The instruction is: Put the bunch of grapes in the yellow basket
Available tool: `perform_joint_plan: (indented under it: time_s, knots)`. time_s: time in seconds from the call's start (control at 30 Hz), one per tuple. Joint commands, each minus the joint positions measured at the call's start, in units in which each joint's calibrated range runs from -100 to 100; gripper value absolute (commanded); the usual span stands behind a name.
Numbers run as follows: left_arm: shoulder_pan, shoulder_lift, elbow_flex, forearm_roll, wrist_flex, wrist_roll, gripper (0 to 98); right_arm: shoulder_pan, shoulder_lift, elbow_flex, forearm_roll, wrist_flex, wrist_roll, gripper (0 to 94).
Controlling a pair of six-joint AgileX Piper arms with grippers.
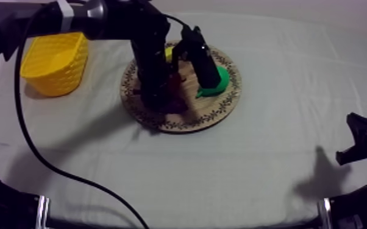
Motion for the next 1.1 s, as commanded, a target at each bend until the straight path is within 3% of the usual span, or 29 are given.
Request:
perform_joint_plan:
  time_s: [0.0,0.37,0.8,1.07]
  knots:
    - [0.0,0.5,-0.2,-0.09,0.1,0.1,80.4,0.0,0.0,0.0,0.0,0.0,0.0,0.3]
    - [-0.3,3.1,-1.9,-0.56,1.4,0.9,78.5,0.0,0.0,0.0,0.0,0.0,0.0,0.3]
    - [-0.3,5.2,-2.0,-1.73,2.1,3.3,53.4,0.0,0.0,0.0,0.0,0.0,0.0,0.3]
    - [-0.5,2.1,1.4,-1.87,0.7,4.1,48.2,0.0,0.0,0.0,0.0,0.0,0.0,0.3]
